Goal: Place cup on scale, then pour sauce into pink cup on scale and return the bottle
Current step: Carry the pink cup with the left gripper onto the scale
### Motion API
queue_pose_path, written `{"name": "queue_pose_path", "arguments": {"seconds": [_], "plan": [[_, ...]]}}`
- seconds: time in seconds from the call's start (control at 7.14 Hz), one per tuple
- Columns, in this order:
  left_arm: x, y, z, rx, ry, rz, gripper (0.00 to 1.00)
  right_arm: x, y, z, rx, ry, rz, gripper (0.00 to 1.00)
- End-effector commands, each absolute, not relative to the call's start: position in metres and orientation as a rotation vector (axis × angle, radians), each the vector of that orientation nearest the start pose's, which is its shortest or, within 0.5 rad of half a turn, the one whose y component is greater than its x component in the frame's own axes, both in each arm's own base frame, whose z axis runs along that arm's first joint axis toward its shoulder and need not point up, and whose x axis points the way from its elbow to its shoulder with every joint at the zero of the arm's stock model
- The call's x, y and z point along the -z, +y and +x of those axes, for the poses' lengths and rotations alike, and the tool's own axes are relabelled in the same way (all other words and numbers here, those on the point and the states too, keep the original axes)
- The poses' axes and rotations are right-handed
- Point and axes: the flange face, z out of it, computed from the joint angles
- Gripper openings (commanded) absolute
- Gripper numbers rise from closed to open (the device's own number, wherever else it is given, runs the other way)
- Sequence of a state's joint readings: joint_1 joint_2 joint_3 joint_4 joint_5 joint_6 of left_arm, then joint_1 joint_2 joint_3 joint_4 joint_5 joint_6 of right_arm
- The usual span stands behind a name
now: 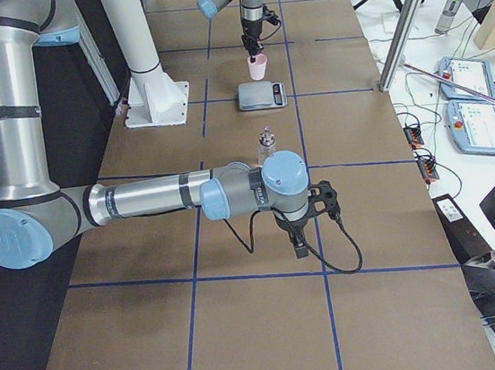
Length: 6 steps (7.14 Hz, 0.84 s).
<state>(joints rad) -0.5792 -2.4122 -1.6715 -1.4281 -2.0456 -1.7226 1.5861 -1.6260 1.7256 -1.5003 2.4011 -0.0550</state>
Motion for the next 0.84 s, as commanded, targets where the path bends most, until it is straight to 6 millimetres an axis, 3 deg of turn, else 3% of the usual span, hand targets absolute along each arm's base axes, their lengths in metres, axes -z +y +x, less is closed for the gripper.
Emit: {"name": "queue_pose_path", "arguments": {"seconds": [0.0,0.7], "plan": [[-0.123,-0.446,0.548,0.483,0.878,-0.274,0.00,-0.597,-0.475,0.067,0.108,-0.822,0.190,1.00],[-0.129,-0.451,0.563,0.464,0.896,-0.269,0.00,-0.598,-0.477,0.067,0.108,-0.822,0.188,1.00]]}}
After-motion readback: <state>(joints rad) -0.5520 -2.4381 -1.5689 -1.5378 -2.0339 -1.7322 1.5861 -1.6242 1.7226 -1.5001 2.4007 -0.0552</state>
